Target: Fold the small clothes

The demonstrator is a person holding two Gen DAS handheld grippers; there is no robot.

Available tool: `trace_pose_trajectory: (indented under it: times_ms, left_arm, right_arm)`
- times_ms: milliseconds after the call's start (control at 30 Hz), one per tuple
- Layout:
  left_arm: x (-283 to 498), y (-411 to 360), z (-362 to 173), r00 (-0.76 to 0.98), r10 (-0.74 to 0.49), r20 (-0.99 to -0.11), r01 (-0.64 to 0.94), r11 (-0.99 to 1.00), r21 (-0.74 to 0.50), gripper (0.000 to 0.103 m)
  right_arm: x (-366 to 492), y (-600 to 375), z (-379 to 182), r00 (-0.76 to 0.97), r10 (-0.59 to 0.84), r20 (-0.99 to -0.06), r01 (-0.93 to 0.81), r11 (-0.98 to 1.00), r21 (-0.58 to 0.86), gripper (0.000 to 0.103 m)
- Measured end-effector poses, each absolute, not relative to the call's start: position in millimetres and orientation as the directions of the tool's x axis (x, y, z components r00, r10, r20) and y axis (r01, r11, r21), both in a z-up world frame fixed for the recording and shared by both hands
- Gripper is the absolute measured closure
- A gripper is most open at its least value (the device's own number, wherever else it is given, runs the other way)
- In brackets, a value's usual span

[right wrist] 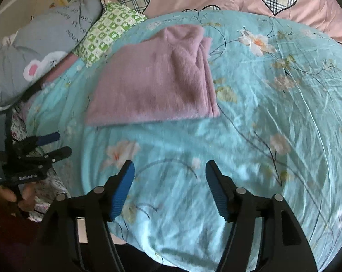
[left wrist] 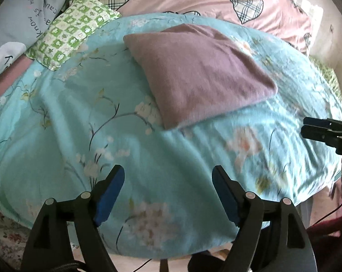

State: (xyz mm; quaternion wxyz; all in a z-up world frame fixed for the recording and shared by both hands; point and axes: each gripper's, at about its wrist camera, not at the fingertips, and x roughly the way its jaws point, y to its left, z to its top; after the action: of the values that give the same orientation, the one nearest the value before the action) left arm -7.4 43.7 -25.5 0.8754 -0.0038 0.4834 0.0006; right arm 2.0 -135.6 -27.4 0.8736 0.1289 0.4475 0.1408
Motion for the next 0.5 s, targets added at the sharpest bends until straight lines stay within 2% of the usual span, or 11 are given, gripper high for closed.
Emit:
trace_pose_trajectory:
  times_ms: [233,400,500]
  left_arm:
    - [-8.9,44.5,-21.3,0.548,0.025,-0.836,-0.022,1.0,0.016,0.021]
    - [4.2,45.2,3.2,0.597,0.009,-0.802,-0.013,1.0,0.001,0.02]
    - [11.6,40.7,18.1,0.63,0.0,-0.777,-0.004,1.0,-0.003,0.017]
  right_arm:
    - [-3.2,-123.2,-31.5,0.561,0.334,-0.758,-0.137,0.94,0.313,0.028]
    - [5.9,-120.0,-12.2,0.594,0.338,-0.73,-0.167,0.939,0.299,0.025]
    - [13.2,-120.3,3.1,0.624,0.337,-0.705,-0.179,0.94,0.291,0.02]
